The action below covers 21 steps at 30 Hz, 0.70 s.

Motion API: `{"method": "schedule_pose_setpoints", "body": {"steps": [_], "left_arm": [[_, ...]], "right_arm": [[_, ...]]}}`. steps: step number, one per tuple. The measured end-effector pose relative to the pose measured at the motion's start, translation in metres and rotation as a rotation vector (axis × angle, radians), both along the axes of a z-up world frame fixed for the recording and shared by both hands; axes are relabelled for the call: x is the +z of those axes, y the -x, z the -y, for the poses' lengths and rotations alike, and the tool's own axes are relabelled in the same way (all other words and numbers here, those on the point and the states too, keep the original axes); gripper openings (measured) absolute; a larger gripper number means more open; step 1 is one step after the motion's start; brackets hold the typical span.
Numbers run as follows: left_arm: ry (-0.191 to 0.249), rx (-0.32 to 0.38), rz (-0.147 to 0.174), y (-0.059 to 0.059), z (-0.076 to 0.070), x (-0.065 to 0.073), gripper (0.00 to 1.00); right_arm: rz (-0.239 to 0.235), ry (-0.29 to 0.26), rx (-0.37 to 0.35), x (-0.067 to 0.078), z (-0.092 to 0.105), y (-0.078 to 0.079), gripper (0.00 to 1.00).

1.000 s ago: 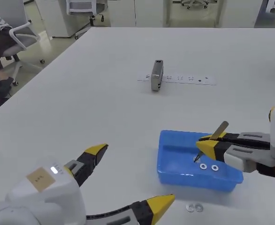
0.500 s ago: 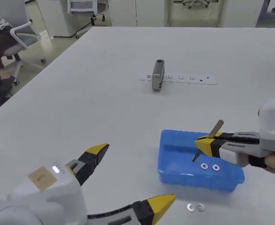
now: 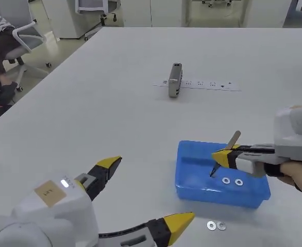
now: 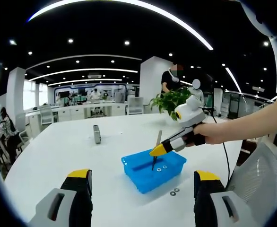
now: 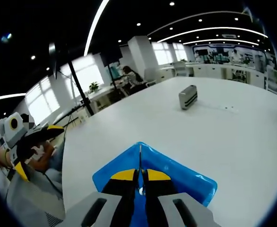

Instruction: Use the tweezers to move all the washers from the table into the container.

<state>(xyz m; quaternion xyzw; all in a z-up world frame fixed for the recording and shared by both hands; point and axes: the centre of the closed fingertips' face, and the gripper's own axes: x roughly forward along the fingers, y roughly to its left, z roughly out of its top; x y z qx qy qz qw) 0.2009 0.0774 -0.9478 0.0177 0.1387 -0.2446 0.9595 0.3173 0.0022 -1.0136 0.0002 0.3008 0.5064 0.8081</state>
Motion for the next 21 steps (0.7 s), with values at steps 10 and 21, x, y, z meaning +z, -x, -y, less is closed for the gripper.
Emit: {"method": "schedule_pose_setpoints", "body": {"steps": [10,21], "left_arm": [[0.001,0.001,-0.003,0.0,-0.001,-0.001,0.9],[-0.004,-0.002,-0.006,0.0,0.0,-0.001,0.9]], "right_arm": [[-0.012,0.035,0.008,-0.009,-0.001,0.002,0.03],[-0.003,0.057,0.023,-0.014,-0.003,0.003,0.03]]}}
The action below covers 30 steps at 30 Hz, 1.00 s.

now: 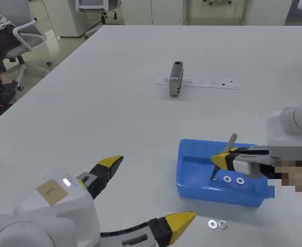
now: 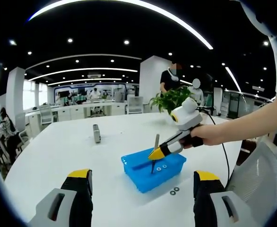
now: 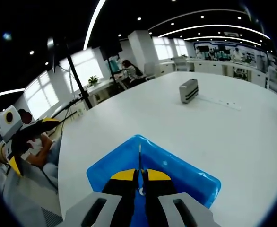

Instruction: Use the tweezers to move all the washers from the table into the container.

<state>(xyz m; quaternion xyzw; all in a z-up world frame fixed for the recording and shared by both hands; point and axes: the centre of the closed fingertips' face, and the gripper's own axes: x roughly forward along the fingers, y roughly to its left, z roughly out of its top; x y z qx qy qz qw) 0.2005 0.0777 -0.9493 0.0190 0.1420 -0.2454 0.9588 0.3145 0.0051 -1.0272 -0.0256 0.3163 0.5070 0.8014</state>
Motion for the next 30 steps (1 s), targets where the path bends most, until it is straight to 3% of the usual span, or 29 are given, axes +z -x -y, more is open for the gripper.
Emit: {"method": "schedule_pose_setpoints", "body": {"steps": [6,17,30], "left_arm": [[-0.001,-0.002,0.0,0.0001,0.0007,-0.0002,0.9],[-0.009,-0.008,-0.006,0.0004,0.0018,-0.0018,0.9],[-0.011,-0.011,-0.005,0.0005,0.0027,-0.0015,0.9]], "right_arm": [[0.024,0.016,0.018,-0.0005,-0.0031,0.0024,0.03],[0.116,0.05,0.095,-0.0006,-0.0076,0.0071,0.04],[0.121,0.012,0.066,0.004,-0.0058,0.0059,0.04]]}}
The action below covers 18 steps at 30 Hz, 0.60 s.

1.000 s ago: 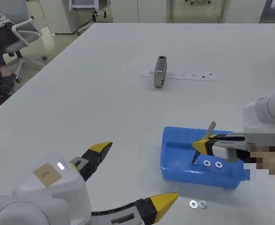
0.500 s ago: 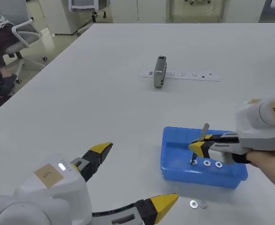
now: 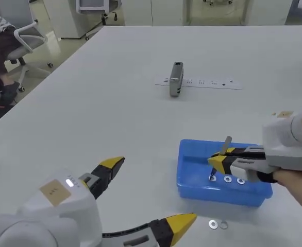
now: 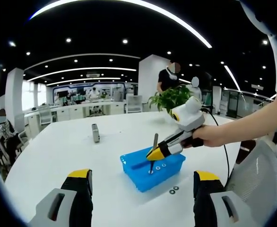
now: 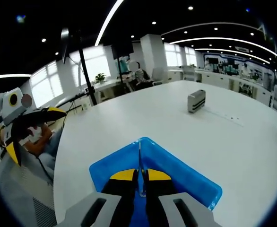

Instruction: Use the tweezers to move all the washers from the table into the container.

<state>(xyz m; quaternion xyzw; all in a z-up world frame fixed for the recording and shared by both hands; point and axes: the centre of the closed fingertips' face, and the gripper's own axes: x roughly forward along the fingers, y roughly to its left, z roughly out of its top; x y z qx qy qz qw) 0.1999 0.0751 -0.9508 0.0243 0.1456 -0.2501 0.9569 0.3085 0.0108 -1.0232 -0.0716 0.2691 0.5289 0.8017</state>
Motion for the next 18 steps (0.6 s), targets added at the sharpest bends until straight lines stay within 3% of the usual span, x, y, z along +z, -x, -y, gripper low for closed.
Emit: {"method": "schedule_pose_setpoints", "body": {"steps": [18], "left_arm": [[-0.006,-0.007,0.0,0.0,0.001,-0.001,0.9]], "right_arm": [[0.01,-0.042,-0.002,0.012,-0.001,0.003,0.04]]}}
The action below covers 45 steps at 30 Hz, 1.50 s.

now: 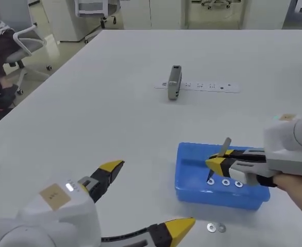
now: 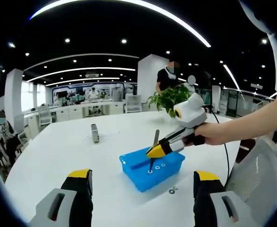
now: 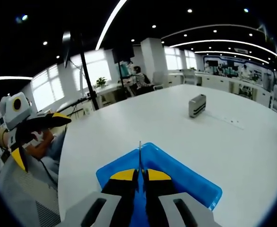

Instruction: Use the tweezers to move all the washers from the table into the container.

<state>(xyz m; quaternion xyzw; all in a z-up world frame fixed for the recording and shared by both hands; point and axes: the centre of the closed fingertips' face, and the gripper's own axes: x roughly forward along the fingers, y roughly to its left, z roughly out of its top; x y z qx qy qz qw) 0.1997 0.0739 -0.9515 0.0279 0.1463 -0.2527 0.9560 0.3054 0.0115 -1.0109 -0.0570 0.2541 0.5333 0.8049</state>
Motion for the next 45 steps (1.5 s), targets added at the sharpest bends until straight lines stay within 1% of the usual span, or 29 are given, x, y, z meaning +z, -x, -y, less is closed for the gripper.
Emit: {"method": "schedule_pose_setpoints", "body": {"steps": [3,17,20,22,27,36,45], "left_arm": [[-0.004,-0.002,-0.001,0.0,0.0,-0.001,0.9],[-0.002,-0.007,-0.001,0.001,0.001,0.0,0.9],[-0.002,-0.006,-0.001,0.001,0.001,0.0,0.9],[-0.004,-0.005,0.001,0.001,0.001,0.0,0.9],[-0.001,-0.003,0.0,0.001,0.001,0.0,0.9],[-0.006,-0.007,-0.002,0.001,0.001,-0.001,0.9],[-0.002,-0.007,-0.001,0.001,0.001,0.0,0.89]], "right_arm": [[0.006,-0.005,0.002,0.004,0.0,0.002,0.04],[0.024,-0.081,-0.02,0.031,0.008,0.012,0.04],[0.025,-0.093,-0.025,0.035,0.01,0.014,0.04],[0.015,-0.107,-0.03,0.037,0.01,0.016,0.04],[0.016,-0.117,-0.029,0.041,0.013,0.024,0.04],[0.013,-0.119,-0.032,0.041,0.02,0.033,0.04],[-0.013,-0.108,-0.026,0.031,0.027,0.05,0.04]]}}
